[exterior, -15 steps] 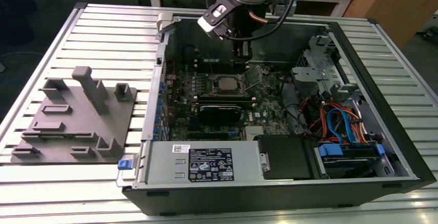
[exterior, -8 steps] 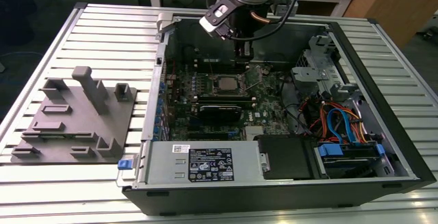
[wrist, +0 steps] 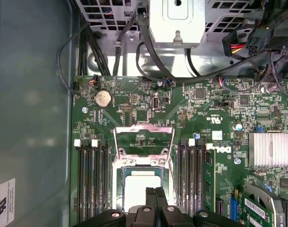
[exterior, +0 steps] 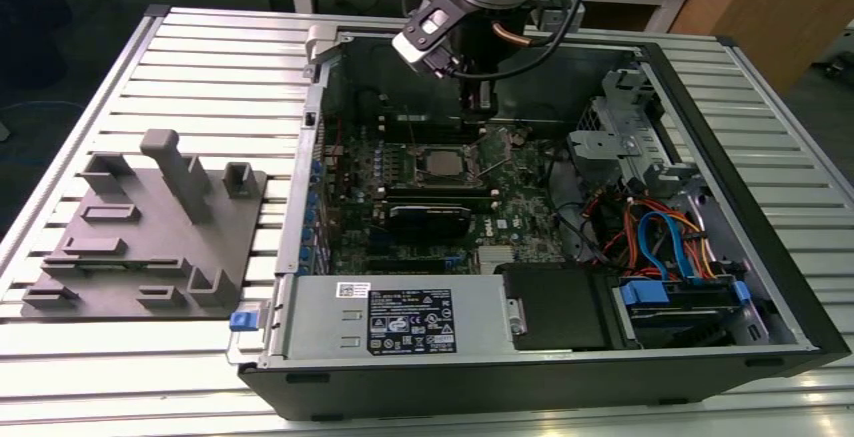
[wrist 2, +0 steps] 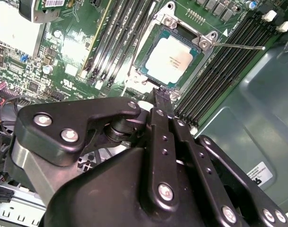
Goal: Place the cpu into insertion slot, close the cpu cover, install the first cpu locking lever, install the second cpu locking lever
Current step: 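Close the cpu cover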
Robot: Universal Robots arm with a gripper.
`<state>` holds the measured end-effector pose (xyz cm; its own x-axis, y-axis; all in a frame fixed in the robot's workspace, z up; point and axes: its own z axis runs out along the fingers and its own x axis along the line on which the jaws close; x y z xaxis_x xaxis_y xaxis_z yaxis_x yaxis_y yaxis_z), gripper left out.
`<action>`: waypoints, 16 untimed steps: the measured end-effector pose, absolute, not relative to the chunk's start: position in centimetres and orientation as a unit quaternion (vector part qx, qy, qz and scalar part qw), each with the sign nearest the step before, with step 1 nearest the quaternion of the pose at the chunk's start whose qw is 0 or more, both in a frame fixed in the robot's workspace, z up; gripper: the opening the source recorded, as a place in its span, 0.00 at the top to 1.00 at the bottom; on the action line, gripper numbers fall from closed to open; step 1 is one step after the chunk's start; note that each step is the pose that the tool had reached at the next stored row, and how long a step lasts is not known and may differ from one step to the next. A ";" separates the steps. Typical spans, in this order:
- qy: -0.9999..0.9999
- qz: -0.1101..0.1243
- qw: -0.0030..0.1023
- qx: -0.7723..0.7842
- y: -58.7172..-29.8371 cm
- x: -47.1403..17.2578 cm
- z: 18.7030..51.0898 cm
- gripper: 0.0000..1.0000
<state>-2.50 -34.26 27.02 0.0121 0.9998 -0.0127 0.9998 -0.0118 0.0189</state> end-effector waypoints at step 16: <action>0.703 0.002 0.011 0.711 -34.3 -1.6 27.0 0.89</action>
<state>-1.57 -34.26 27.02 0.0120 0.9998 -0.0134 0.9998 -0.0118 0.0189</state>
